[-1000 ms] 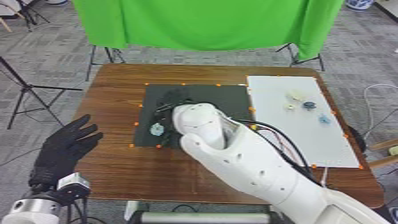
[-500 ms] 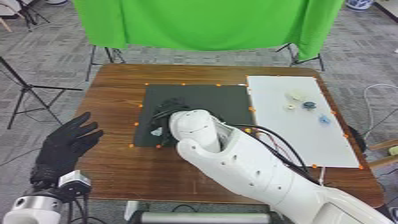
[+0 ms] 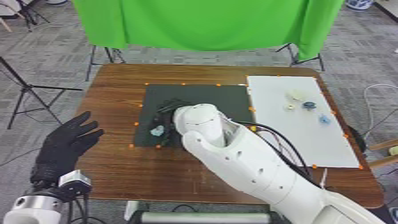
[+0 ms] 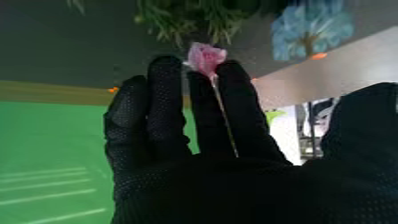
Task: Arrange flowers
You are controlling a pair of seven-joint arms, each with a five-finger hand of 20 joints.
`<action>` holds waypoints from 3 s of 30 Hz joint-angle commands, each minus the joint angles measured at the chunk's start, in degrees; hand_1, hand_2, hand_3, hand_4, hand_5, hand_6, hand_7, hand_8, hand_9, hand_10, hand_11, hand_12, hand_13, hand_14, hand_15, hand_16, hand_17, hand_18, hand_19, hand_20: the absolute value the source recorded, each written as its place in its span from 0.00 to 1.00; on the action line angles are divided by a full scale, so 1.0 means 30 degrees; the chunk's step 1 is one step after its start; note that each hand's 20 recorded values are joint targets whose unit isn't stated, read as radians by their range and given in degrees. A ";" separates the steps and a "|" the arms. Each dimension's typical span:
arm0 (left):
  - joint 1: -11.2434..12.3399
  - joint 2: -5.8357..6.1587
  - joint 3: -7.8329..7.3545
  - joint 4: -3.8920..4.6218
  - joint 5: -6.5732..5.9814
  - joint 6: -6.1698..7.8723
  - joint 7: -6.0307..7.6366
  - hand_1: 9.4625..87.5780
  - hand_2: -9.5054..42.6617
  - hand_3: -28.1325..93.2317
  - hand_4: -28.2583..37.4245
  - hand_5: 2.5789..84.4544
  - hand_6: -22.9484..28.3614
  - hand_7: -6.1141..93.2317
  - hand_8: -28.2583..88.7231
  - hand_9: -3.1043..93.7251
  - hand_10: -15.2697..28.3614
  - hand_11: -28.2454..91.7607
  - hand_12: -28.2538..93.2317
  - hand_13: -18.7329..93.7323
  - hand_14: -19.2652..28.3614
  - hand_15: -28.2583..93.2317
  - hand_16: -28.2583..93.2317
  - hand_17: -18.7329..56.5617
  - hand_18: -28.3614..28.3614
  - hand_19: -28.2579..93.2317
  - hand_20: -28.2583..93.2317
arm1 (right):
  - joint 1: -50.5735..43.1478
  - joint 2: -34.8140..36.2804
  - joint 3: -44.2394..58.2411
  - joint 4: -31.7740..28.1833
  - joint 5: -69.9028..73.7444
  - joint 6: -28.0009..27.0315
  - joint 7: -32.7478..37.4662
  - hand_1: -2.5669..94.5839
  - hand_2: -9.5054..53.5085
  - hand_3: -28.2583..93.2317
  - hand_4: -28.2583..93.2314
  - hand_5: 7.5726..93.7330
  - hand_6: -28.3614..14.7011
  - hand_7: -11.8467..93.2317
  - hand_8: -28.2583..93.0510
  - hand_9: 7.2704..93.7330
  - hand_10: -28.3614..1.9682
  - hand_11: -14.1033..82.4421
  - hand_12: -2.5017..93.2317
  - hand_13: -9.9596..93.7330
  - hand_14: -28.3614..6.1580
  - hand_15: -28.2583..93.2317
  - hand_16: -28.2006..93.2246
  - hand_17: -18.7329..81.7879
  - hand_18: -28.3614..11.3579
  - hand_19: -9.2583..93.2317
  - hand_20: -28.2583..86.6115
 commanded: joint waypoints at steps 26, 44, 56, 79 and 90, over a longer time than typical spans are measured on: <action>0.0861 -0.0125 -0.0239 -0.0483 0.0014 0.0350 -0.0219 0.19 0.29 0.92 0.13 0.42 0.65 0.21 0.15 0.38 0.80 0.45 0.30 0.39 0.96 0.62 0.15 0.13 0.92 0.72 0.17 | -0.0288 0.0305 0.0019 -0.2058 -0.0202 -0.0237 0.0421 0.00 0.35 0.95 0.01 0.55 0.42 0.20 0.14 0.45 0.38 0.29 0.15 0.41 0.02 1.00 0.32 0.29 0.12 0.91 0.77; 0.1444 -0.0195 -0.0259 -0.0593 -0.0090 0.0678 0.0018 0.19 0.29 0.92 0.13 0.43 0.65 0.21 0.15 0.38 0.80 0.45 0.30 0.39 0.96 0.63 0.15 0.13 0.92 0.72 0.17 | -0.0296 0.0320 0.0199 -0.2431 -0.0180 -0.0284 0.0729 0.01 0.33 0.94 0.02 0.44 0.58 0.24 0.13 0.39 0.09 0.28 0.17 0.40 0.00 1.00 0.29 0.28 0.04 0.88 0.80; 0.2072 -0.0035 0.0067 -0.0755 -0.0225 0.1130 0.0625 0.19 0.29 0.92 0.13 0.43 0.65 0.21 0.15 0.38 0.80 0.45 0.30 0.39 0.96 0.63 0.15 0.13 0.92 0.72 0.17 | 0.0265 0.1444 0.0292 -0.3579 0.0312 0.1991 0.0706 0.01 0.32 0.93 0.02 0.38 0.63 0.26 0.12 0.36 0.03 0.27 0.17 0.40 0.00 0.98 0.29 0.29 0.02 0.87 0.80; 0.2569 0.0351 0.0558 -0.1247 -0.0312 0.1427 0.1379 0.19 0.28 0.92 0.12 0.43 0.65 0.21 0.15 0.38 0.80 0.45 0.30 0.39 0.96 0.63 0.15 0.13 0.92 0.72 0.17 | -0.6051 1.3198 0.9285 -0.7942 0.7668 0.9894 0.4510 0.14 0.25 0.95 0.03 0.40 0.54 0.29 0.11 0.43 0.18 0.33 0.16 0.50 0.10 0.94 0.28 0.36 0.04 0.90 0.70; 0.2356 0.0317 0.0566 -0.1392 -0.0180 0.1380 0.1260 0.19 0.28 0.91 0.12 0.43 0.65 0.21 0.15 0.38 0.80 0.45 0.30 0.39 0.96 0.62 0.15 0.13 0.92 0.72 0.17 | -0.6983 1.6011 1.0145 -0.6819 0.8475 1.0553 0.6609 0.17 0.22 0.96 0.03 0.40 0.53 0.28 0.12 0.43 0.20 0.32 0.16 0.54 0.16 0.92 0.28 0.38 0.00 0.90 0.66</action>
